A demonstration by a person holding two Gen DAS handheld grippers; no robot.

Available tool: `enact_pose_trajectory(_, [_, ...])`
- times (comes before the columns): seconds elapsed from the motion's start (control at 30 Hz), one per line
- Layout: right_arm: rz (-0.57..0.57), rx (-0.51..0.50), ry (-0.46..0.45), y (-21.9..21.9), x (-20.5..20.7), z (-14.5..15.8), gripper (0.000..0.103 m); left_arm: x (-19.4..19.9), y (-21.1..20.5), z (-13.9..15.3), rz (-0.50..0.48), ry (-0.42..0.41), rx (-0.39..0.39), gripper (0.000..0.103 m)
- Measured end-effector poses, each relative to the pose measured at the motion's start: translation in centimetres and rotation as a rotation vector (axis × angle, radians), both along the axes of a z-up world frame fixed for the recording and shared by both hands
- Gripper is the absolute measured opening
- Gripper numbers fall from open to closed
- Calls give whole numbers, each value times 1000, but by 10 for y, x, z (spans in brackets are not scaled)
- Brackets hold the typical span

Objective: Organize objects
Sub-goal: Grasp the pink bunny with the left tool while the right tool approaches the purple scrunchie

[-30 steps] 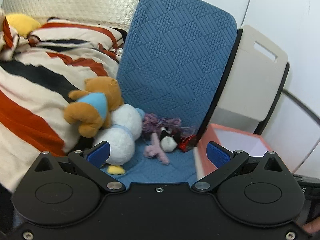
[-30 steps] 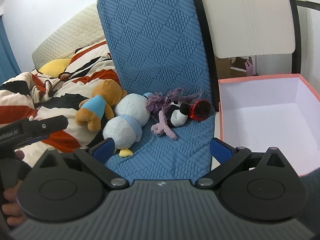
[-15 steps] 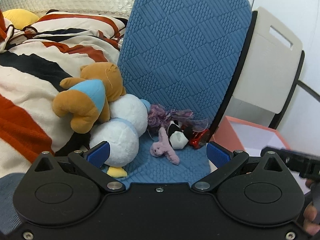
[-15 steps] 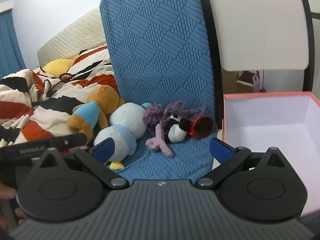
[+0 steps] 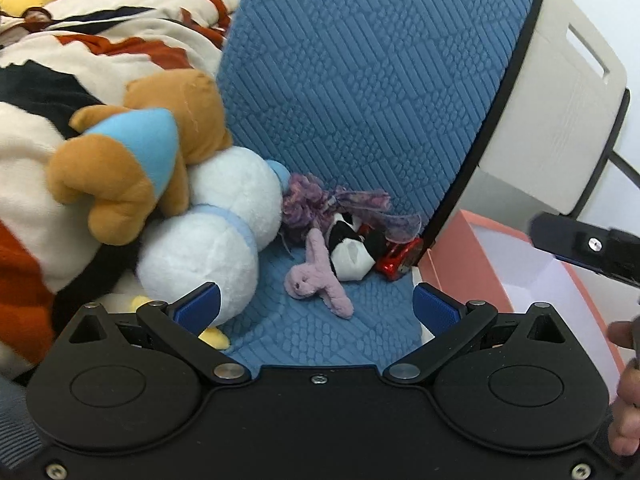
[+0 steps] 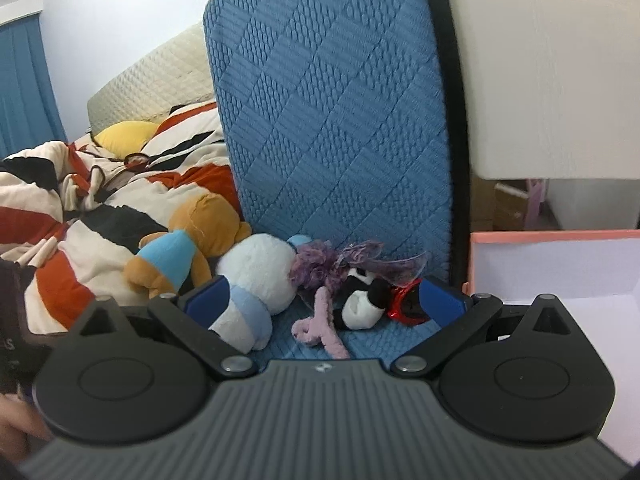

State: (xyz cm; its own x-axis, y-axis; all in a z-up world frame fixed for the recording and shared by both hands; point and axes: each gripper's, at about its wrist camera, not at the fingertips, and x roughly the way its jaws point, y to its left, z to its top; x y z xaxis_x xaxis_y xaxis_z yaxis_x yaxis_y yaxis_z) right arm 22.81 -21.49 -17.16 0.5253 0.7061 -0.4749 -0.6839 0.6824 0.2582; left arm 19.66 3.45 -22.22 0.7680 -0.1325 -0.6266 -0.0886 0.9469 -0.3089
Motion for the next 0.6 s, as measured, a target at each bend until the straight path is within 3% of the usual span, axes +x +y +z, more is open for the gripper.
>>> enact_pose_trajectory(0.17, [55, 21, 62, 13, 29, -13, 103, 25, -11, -16, -43, 35, -14, 97])
enact_pose_trajectory(0.27, [94, 5, 59, 24, 45, -19, 97, 43, -18, -23, -73, 47, -32, 95])
enact_pose_trajectory(0.6, [163, -86, 36, 65, 89, -48, 97, 99, -27, -54, -77, 162, -91, 92])
